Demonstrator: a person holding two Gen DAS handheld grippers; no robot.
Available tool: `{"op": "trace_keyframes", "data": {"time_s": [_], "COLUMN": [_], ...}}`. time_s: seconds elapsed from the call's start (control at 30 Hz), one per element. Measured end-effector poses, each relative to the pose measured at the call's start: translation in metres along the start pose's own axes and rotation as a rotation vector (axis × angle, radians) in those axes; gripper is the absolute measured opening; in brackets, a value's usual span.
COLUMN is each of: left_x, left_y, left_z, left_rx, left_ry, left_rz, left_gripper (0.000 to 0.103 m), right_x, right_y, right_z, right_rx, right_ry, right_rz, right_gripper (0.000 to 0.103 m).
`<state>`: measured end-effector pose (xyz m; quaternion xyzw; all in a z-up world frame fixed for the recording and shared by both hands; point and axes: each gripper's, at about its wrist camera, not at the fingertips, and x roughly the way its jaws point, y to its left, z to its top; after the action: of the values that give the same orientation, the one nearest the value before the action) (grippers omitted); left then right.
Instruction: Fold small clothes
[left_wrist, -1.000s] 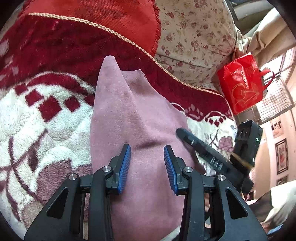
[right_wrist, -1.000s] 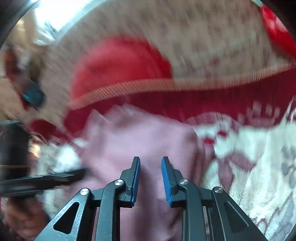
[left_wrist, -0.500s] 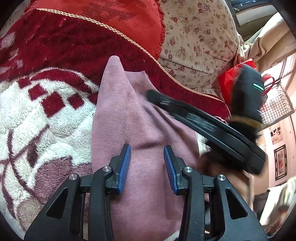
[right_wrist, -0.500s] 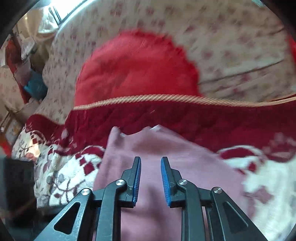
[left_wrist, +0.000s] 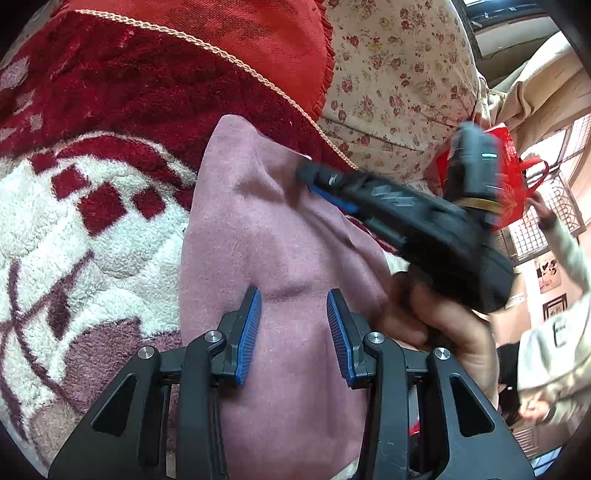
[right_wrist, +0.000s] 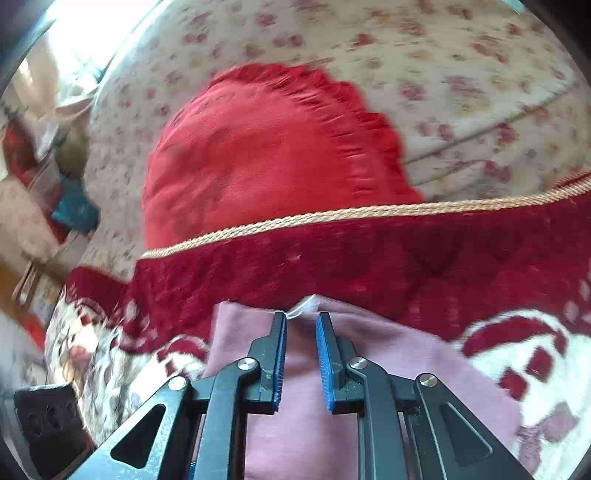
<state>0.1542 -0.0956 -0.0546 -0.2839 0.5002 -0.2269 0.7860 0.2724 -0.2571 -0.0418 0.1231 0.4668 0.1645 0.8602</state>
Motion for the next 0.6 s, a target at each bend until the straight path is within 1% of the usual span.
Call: {"op": "trace_keyframes", "data": {"time_s": [0.03, 0.07, 0.1, 0.13, 0.17, 0.2, 0.23, 0.27, 0.3, 0.33, 0.37, 0.4, 0.43, 0.47, 0.5, 0.53, 0.6], "left_x": [0.000, 0.000, 0.000, 0.000, 0.000, 0.001, 0.001, 0.001, 0.001, 0.001, 0.002, 0.002, 0.002, 0.002, 0.002, 0.002, 0.002], "left_y": [0.000, 0.000, 0.000, 0.000, 0.001, 0.002, 0.002, 0.003, 0.003, 0.003, 0.003, 0.003, 0.002, 0.002, 0.002, 0.001, -0.001], "left_z": [0.000, 0.000, 0.001, 0.001, 0.001, 0.002, 0.002, 0.003, 0.003, 0.003, 0.003, 0.002, 0.002, 0.002, 0.002, 0.001, 0.001], "left_rx": [0.003, 0.004, 0.003, -0.002, -0.007, -0.013, -0.017, -0.022, -0.025, -0.026, -0.025, -0.024, -0.021, -0.018, -0.014, -0.009, 0.001], "left_ry": [0.000, 0.000, 0.000, 0.000, 0.000, 0.001, 0.001, 0.001, 0.000, -0.001, -0.002, -0.004, -0.004, -0.006, -0.008, -0.011, -0.017], "left_rz": [0.001, 0.001, 0.001, -0.001, -0.004, -0.007, -0.009, -0.012, -0.013, -0.014, -0.014, -0.014, -0.018, -0.017, -0.016, -0.016, -0.020], "left_gripper": [0.036, 0.036, 0.036, 0.036, 0.036, 0.036, 0.036, 0.036, 0.036, 0.036, 0.036, 0.036, 0.036, 0.036, 0.037, 0.038, 0.041], "right_x": [0.003, 0.001, -0.007, -0.021, -0.039, -0.051, -0.066, -0.073, -0.078, -0.077, -0.070, -0.062, -0.047, -0.035, -0.038, -0.040, -0.042], "right_y": [-0.011, -0.024, -0.039, -0.054, -0.062, -0.065, -0.066, -0.063, -0.060, -0.055, -0.049, -0.047, -0.049, -0.056, -0.059, -0.062, -0.064], "right_z": [0.000, -0.001, -0.002, -0.003, -0.003, -0.002, -0.004, -0.006, -0.009, -0.013, -0.019, -0.021, -0.029, -0.037, -0.036, -0.036, -0.037], "right_rx": [0.047, 0.107, 0.183, 0.251, 0.279, 0.274, 0.255, 0.229, 0.187, 0.125, 0.060, 0.020, -0.016, -0.013, -0.003, 0.006, 0.015], "right_ry": [-0.002, -0.014, -0.038, -0.076, -0.121, -0.147, -0.173, -0.177, -0.163, -0.122, -0.067, -0.028, 0.042, 0.085, 0.033, 0.028, 0.023], "right_rz": [-0.106, -0.158, -0.145, -0.112, -0.114, -0.119, -0.102, -0.064, -0.001, 0.060, 0.065, 0.013, -0.098, -0.138, -0.114, -0.095, -0.086], "right_gripper": [0.015, 0.015, 0.015, 0.015, 0.015, 0.015, 0.015, 0.016, 0.017, 0.018, 0.018, 0.018, 0.018, 0.018, 0.020, 0.020, 0.020]}}
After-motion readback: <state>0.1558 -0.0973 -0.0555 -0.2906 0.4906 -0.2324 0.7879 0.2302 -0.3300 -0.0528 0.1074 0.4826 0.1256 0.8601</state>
